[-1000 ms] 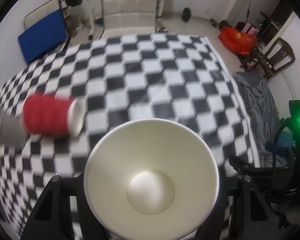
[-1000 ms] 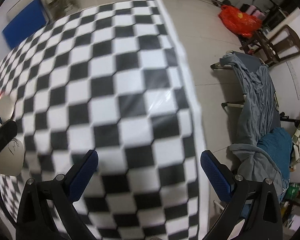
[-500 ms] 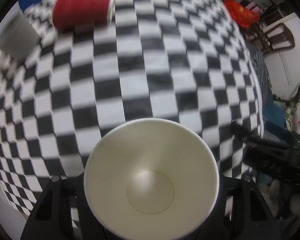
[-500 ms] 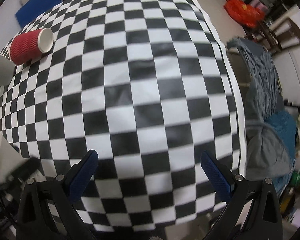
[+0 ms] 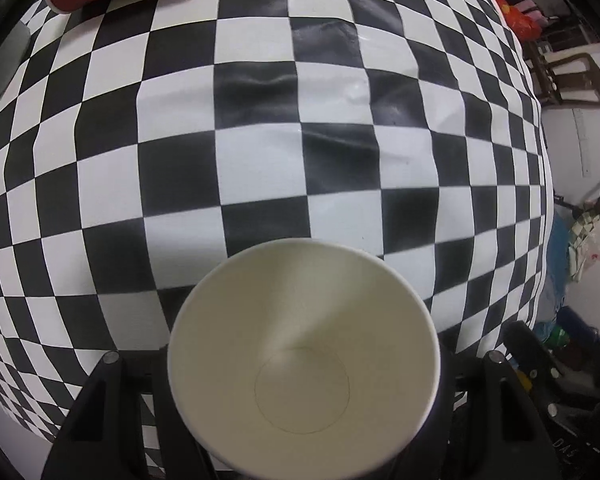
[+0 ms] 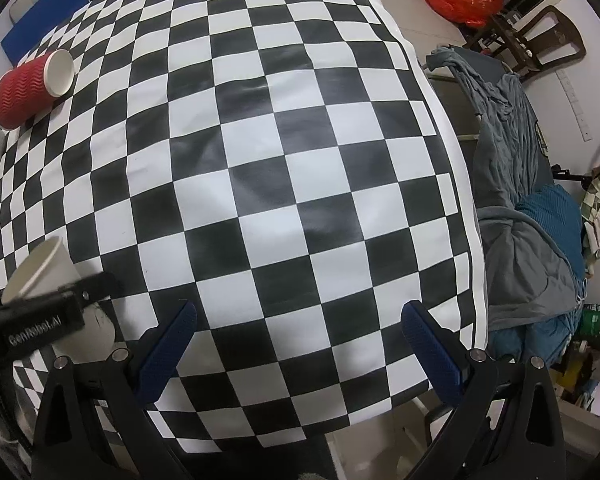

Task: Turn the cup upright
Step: 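Carry the white cup with the left gripper toward the right gripper, then grasp the white cup with the right gripper while the left gripper releases it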

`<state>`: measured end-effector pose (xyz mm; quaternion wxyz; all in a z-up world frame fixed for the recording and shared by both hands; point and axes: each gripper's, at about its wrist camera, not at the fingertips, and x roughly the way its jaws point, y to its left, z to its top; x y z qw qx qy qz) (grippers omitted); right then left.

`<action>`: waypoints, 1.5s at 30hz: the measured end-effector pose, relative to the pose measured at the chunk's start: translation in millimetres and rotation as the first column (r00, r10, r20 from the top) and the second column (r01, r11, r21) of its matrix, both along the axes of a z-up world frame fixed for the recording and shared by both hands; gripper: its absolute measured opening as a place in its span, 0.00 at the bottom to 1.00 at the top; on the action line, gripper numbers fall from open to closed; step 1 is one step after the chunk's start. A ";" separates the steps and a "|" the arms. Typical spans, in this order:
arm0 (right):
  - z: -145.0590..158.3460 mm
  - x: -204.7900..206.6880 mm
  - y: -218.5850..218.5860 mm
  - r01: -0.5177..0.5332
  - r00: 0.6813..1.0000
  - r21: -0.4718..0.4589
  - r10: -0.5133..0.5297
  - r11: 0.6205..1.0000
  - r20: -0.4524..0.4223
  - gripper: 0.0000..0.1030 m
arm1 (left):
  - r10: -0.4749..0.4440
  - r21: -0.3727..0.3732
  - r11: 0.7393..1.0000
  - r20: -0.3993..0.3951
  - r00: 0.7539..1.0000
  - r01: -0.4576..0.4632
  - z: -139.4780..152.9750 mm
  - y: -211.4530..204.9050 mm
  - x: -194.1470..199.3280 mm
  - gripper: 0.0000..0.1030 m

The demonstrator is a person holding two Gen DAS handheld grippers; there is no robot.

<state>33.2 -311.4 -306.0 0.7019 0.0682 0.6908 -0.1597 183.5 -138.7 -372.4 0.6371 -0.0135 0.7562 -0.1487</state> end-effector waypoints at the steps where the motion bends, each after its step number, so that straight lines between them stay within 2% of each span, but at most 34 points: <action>1: -0.3 1.5 -1.7 -0.002 1.000 0.001 0.002 1.000 0.000 1.00 | 0.015 -0.004 1.000 -0.008 1.000 -0.015 0.0 0.0 1.0 0.62; 4: -1.9 5.8 -4.9 -0.004 1.000 0.009 0.004 1.000 -0.001 1.00 | 0.029 -0.005 1.000 -0.015 0.999 -0.029 -2.4 -2.9 1.6 0.64; 6: -2.6 7.6 -6.2 -0.003 1.000 0.012 0.003 1.000 0.000 1.00 | 0.037 -0.001 0.999 -0.015 0.999 -0.037 -3.7 -6.3 2.4 0.77; 9: -4.9 8.8 -7.8 0.000 1.000 0.020 0.000 1.000 -0.001 1.00 | 0.041 0.007 0.999 -0.011 0.999 -0.041 -10.3 0.8 8.9 0.81; 21: -2.1 3.9 -4.4 -0.011 1.000 0.028 0.010 1.000 0.012 1.00 | 0.082 -0.006 0.997 0.027 0.996 -0.082 -0.7 11.7 7.0 0.82; 26: 6.2 3.1 -5.1 -0.006 1.000 0.041 0.005 0.999 0.028 1.00 | 0.098 -0.044 0.995 0.073 0.993 -0.095 28.4 14.0 3.3 0.82; 31: 30.2 1.6 2.7 -0.019 0.998 0.073 0.014 0.997 0.063 1.00 | 0.127 -0.087 0.990 0.182 0.975 -0.112 83.4 25.3 -4.4 0.82; 35: 49.6 -3.9 19.8 -0.042 0.995 0.123 0.031 0.992 0.094 1.00 | 0.123 -0.014 0.992 0.337 0.933 -0.126 125.1 53.4 -16.8 0.90; 39: 65.5 -7.4 52.4 -0.086 0.989 0.166 0.063 0.982 0.137 1.00 | 0.074 0.143 0.977 0.470 0.879 -0.158 142.5 86.6 -34.1 0.91; 42: 70.7 -5.3 77.1 -0.129 0.983 0.184 0.101 0.975 0.152 1.00 | 0.065 0.206 0.959 0.507 0.859 -0.194 142.5 117.1 -41.7 0.92; 45: 67.0 1.1 97.2 -0.178 0.977 0.183 0.152 0.967 0.148 1.00 | 0.086 0.248 0.940 0.495 0.864 -0.236 125.6 139.1 -47.6 0.92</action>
